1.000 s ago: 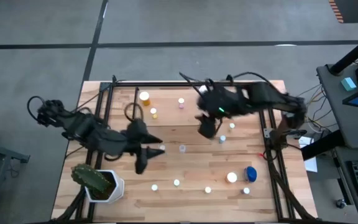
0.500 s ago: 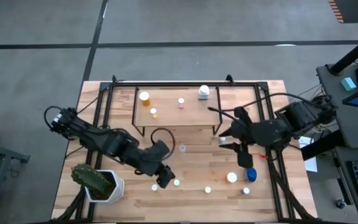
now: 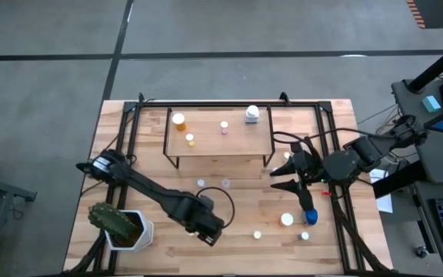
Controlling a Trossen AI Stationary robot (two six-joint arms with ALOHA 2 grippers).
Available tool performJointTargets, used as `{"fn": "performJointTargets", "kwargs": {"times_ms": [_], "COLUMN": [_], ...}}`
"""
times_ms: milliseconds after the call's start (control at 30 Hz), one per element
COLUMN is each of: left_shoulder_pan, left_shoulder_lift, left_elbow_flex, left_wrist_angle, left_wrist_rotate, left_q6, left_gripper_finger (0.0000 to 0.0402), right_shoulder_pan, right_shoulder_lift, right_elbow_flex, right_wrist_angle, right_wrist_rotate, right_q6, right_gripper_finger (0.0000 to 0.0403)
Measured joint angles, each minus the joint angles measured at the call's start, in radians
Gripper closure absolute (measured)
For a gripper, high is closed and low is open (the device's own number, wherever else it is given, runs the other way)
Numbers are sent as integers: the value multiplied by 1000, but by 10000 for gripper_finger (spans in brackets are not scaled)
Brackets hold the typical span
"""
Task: Pick and place medicine bottles onto shelf by color
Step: Put the yellow pill bottle on the shelf
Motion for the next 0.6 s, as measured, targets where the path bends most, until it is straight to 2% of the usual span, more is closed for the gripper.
{"fn": "performJointTargets", "kwargs": {"times_ms": [267,600], "left_shoulder_pan": [-23,-59], "left_shoulder_lift": [45,44], "left_elbow_flex": [-27,-151], "left_wrist_angle": [-20,74], "left_wrist_rotate": [-11,-39], "left_q6": [6,-56], "left_gripper_finger": [141,154], "right_shoulder_pan": [0,0], "right_shoulder_lift": [-23,-23], "right_elbow_flex": [-59,-72], "right_wrist_angle": [15,15], "right_wrist_rotate": [-2,-2], "right_q6": [18,16], "right_gripper_finger": [252,252]}}
